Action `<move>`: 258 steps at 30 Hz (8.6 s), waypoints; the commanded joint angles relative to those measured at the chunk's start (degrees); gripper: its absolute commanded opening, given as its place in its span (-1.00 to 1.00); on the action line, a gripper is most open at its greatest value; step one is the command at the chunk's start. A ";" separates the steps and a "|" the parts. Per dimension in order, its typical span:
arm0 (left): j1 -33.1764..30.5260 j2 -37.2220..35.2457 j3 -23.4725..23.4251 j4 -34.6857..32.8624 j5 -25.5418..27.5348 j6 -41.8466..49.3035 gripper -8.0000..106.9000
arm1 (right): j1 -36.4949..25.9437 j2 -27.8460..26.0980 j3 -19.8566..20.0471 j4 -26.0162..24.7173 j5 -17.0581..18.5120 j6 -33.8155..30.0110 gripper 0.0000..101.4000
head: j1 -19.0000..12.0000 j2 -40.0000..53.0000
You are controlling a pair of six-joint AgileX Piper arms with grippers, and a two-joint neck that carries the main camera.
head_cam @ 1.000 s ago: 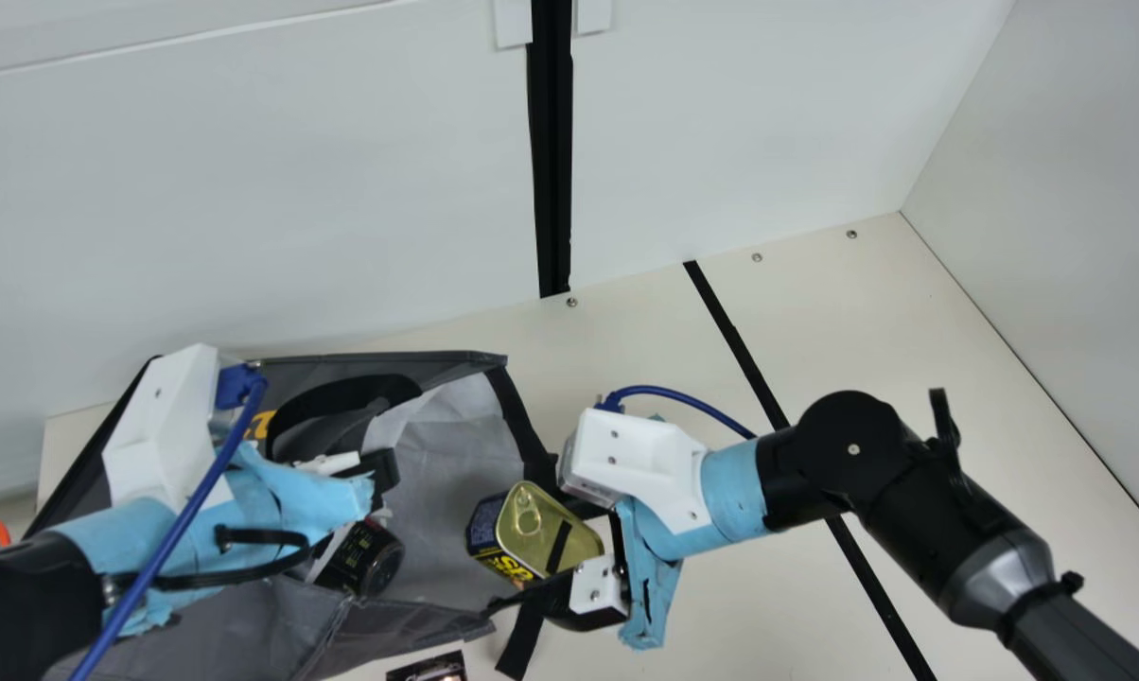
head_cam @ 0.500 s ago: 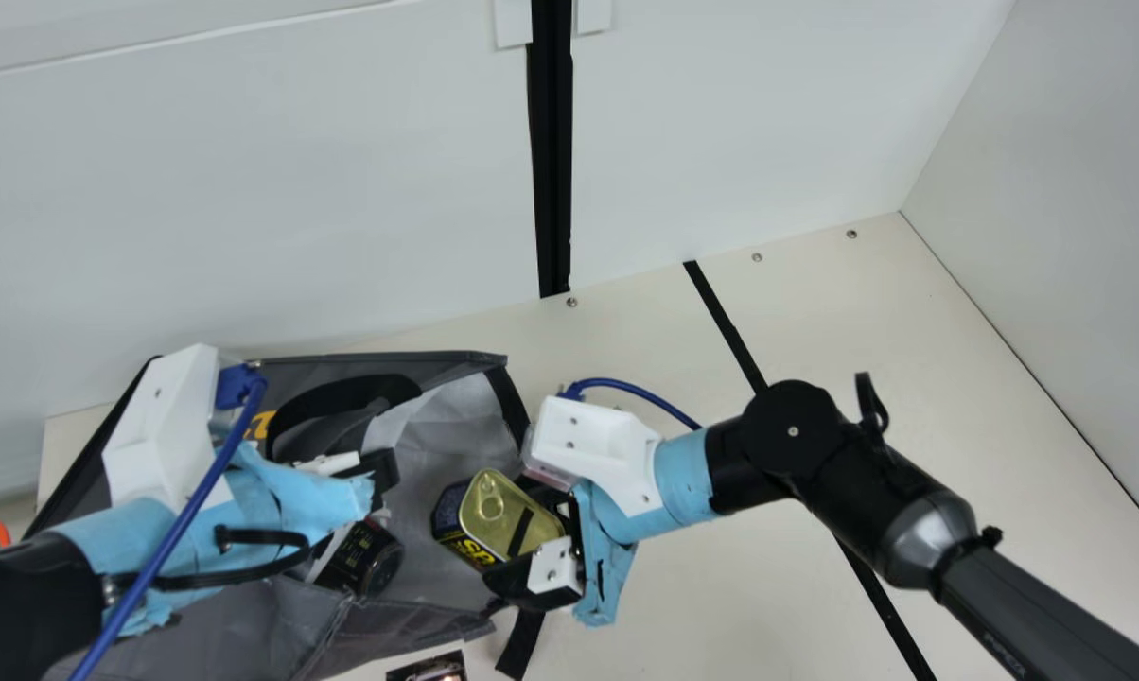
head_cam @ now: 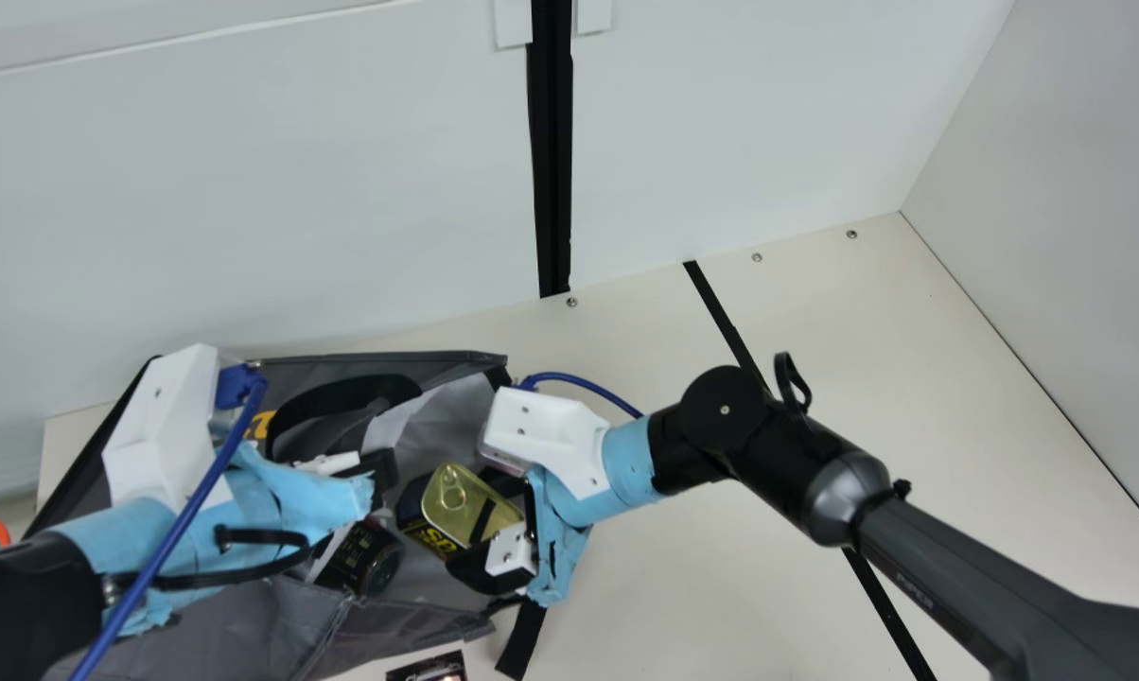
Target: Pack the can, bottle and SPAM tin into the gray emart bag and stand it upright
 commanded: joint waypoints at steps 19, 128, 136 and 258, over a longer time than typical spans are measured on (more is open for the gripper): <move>0.00 0.00 0.00 0.00 0.00 0.00 -1.00 | 3.95 8.96 -9.42 0.31 -0.09 1.28 -1.00 | -1.30 -0.05; 0.00 0.00 0.00 0.00 0.12 0.00 -1.00 | -43.68 -22.69 -2.19 -16.22 18.24 3.47 0.87 | -1.30 -0.05; 0.00 0.00 0.00 0.00 0.12 0.00 -1.00 | -49.25 -22.50 -5.88 -20.39 18.24 6.35 0.87 | -1.30 -0.05; 0.00 0.00 0.00 0.00 0.12 0.00 -1.00 | -31.02 -43.40 -3.19 -59.40 18.24 71.09 0.87 | -1.30 -0.05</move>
